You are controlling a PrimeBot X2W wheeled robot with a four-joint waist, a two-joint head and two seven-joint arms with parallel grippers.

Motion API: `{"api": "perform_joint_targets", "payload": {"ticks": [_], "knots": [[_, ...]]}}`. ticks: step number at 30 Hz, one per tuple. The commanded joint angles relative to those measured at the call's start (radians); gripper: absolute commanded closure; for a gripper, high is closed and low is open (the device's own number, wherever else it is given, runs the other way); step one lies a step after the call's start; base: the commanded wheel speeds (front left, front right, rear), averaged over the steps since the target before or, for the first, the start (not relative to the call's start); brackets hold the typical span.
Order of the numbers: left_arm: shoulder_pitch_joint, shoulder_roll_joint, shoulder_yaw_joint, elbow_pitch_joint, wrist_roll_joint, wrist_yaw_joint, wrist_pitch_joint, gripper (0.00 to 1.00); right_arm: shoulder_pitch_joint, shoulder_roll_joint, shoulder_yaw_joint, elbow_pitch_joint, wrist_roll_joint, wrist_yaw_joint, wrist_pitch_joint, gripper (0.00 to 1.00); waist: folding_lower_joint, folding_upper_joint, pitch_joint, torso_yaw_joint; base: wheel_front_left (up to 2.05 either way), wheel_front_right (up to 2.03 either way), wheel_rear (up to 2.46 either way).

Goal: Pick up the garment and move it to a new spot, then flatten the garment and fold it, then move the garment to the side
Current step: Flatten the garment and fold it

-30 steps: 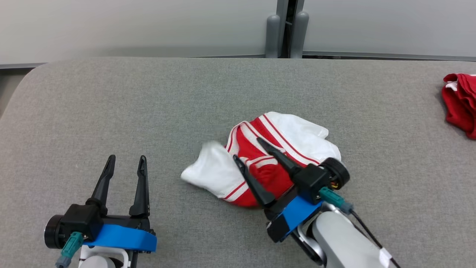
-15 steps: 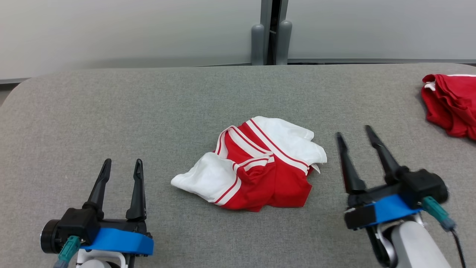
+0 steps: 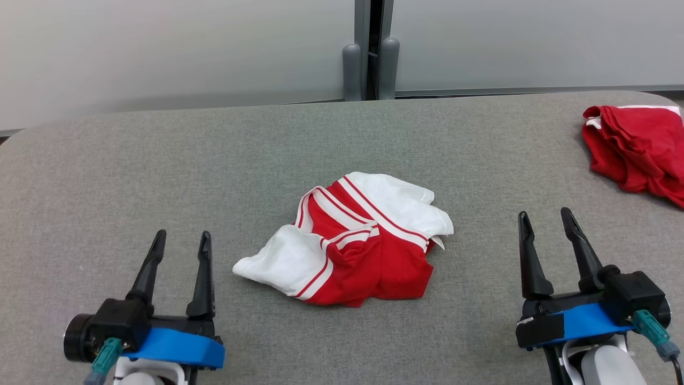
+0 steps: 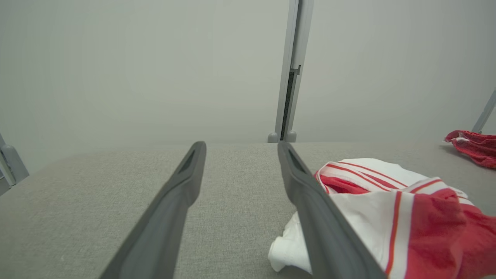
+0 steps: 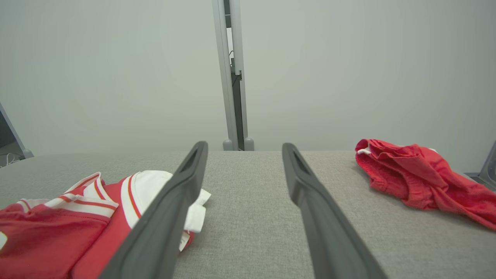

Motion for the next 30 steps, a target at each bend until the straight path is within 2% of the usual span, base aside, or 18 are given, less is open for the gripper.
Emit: {"api": "perform_joint_targets", "payload": {"ticks": [1, 5, 10, 21, 30], "knots": [[-0.016, 0.003, -0.007, 0.005, 0.004, -0.005, -0.003, 0.0, 0.005, 0.005, 0.002, 0.0, -0.006, 0.0, -0.005, 0.0, 0.0, 0.0, 0.0, -0.002, 0.0, 0.0, 0.0], [-0.045, 0.003, -0.04, 0.052, -0.009, -0.022, -0.003, 0.0, -0.002, 0.009, 0.008, 0.009, -0.005, 0.0, -0.005, 0.0, 0.0, 0.0, -0.002, -0.007, 0.0, 0.0, 0.0], [-0.08, 0.023, -0.093, 0.183, -0.029, -0.038, 0.007, 0.0, 0.003, 0.012, 0.01, 0.023, 0.001, 0.0, -0.005, 0.0, 0.0, 0.0, -0.003, -0.02, 0.0, 0.0, 0.0], [-0.16, 0.067, -0.172, 0.401, -0.069, -0.043, 0.036, 0.0, -0.012, 0.017, 0.007, 0.045, 0.001, 0.0, -0.005, 0.0, 0.0, 0.0, 0.025, -0.045, 0.0, 0.0, 0.0], [-0.232, 0.069, -0.214, 0.571, -0.094, -0.045, 0.037, 0.0, -0.026, 0.019, 0.007, 0.068, 0.006, 0.0, -0.005, 0.0, 0.0, 0.0, 0.046, -0.063, 0.0, 0.0, 0.0]]}}
